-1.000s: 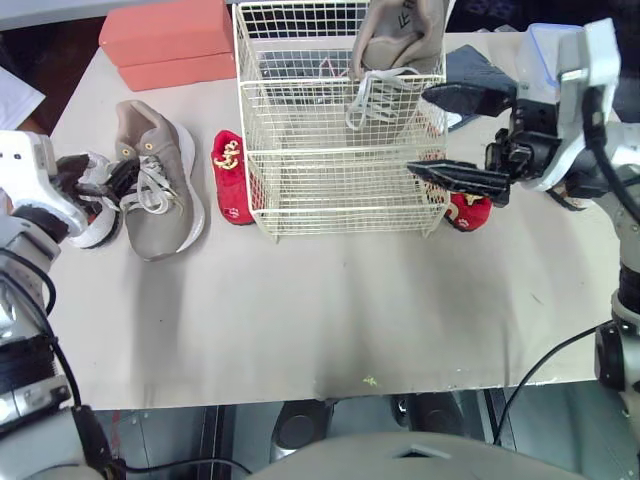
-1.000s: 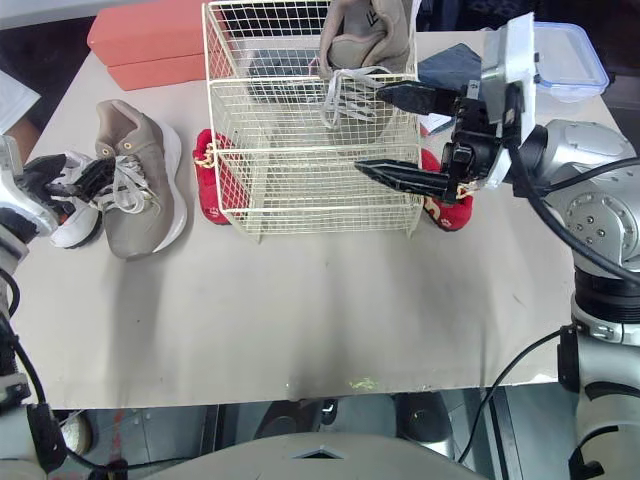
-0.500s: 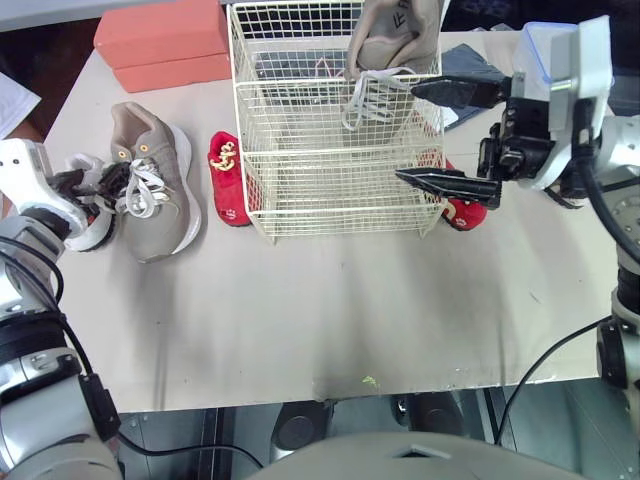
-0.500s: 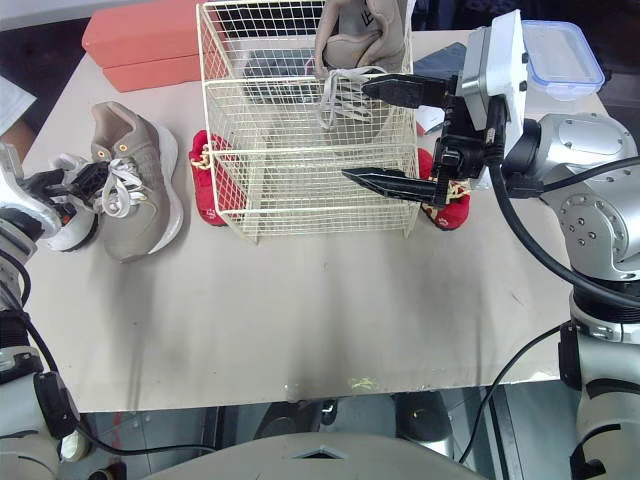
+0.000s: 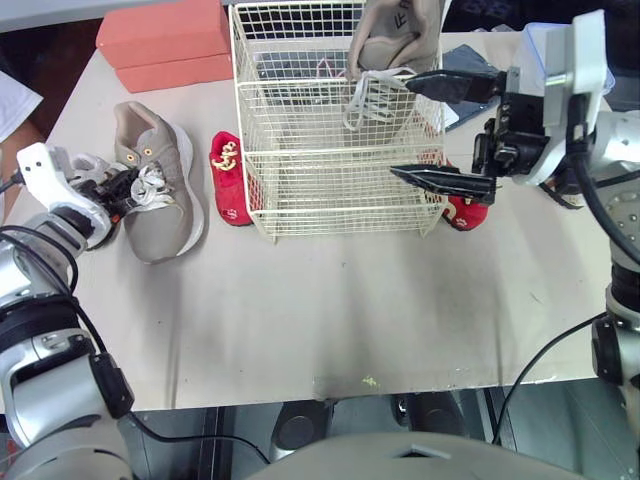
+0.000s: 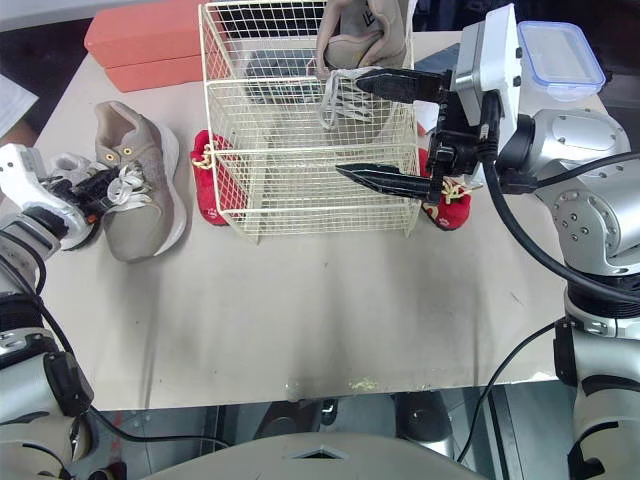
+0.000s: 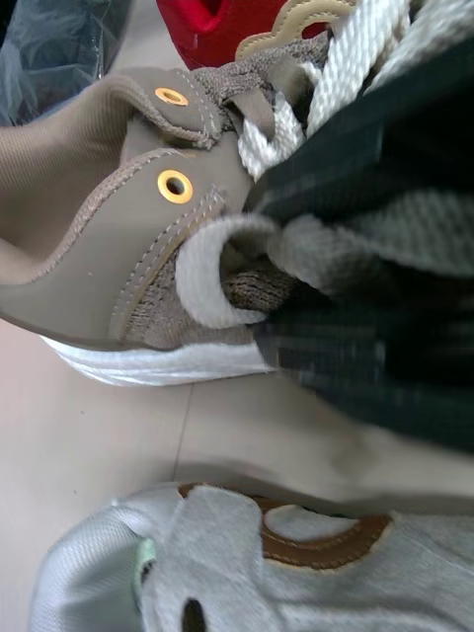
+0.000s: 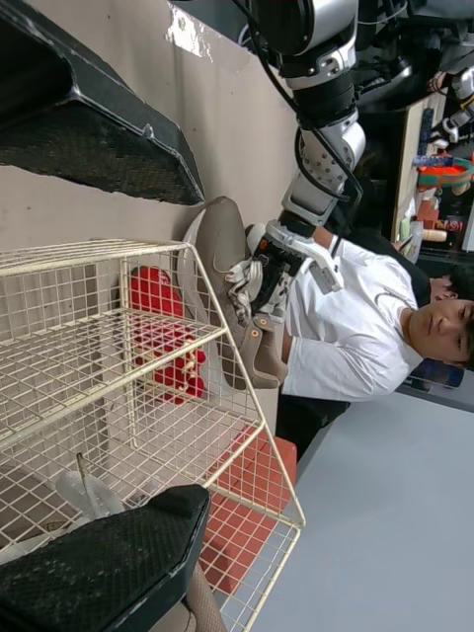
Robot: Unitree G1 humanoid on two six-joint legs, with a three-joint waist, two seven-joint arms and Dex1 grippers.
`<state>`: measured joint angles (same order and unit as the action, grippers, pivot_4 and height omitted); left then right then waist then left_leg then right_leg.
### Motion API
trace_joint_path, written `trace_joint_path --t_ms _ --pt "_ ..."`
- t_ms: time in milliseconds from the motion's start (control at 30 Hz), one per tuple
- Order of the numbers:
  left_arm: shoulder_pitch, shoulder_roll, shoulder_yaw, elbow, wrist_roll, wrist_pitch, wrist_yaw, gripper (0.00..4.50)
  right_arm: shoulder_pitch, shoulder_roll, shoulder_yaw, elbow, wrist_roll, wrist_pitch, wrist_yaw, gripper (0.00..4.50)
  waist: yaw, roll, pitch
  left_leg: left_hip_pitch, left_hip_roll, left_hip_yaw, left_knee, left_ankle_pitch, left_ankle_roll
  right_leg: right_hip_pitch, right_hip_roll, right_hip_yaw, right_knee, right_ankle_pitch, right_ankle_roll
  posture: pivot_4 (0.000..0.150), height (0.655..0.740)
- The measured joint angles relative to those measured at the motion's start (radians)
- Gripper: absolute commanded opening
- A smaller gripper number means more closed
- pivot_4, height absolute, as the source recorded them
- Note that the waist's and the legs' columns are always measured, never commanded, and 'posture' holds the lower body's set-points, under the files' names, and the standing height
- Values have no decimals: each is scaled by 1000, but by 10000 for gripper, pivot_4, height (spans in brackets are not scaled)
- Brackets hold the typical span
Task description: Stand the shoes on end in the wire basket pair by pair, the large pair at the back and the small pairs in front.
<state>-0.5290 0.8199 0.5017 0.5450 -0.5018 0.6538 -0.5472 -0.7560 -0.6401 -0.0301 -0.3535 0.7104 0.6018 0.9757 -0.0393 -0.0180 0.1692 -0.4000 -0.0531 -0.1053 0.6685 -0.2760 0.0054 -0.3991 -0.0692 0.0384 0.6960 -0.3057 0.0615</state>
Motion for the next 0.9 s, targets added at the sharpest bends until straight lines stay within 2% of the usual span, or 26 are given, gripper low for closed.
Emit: trace_joint_path --t_ms 167,300,467,600,800,900 --pt "14 -10 7 -36 0 11 13 6289 0 2 0 0 0 -2 -2 45000 0 0 0 0 -1 0 0 0 0 0 -1 0 -1 0 0 1500 7400" --pt "45 -78 61 -69 -7 -94 31 6289 0 5 0 0 -2 -4 -4 45000 3 0 0 0 -1 -1 0 0 0 0 -1 -1 -1 0 0 1500 7400" --pt "124 -210 193 -241 -103 -230 33 6289 0 9 0 2 -3 -6 -13 45000 0 -7 1 -3 0 -3 1 0 0 -1 -1 0 -1 0 0 1500 7400" --pt "171 -276 310 -432 -223 -297 51 6289 0 8 -1 8 -3 -6 -14 45000 -3 -9 0 -4 0 -3 0 0 0 -2 -1 0 -2 0 0 1500 7400" --pt "200 -310 330 -516 -288 -333 51 6289 -18 25 -1 35 -3 -18 -15 45000 4 -10 0 -3 0 -4 2 0 0 0 -1 -2 -1 0 0 1500 7400" --pt "164 -315 320 -525 -330 -335 61 6289 -37 48 -12 55 8 -16 -33 45000 5 -12 0 -3 0 -5 2 0 0 0 -1 -6 -1 0 0 1500 7400"
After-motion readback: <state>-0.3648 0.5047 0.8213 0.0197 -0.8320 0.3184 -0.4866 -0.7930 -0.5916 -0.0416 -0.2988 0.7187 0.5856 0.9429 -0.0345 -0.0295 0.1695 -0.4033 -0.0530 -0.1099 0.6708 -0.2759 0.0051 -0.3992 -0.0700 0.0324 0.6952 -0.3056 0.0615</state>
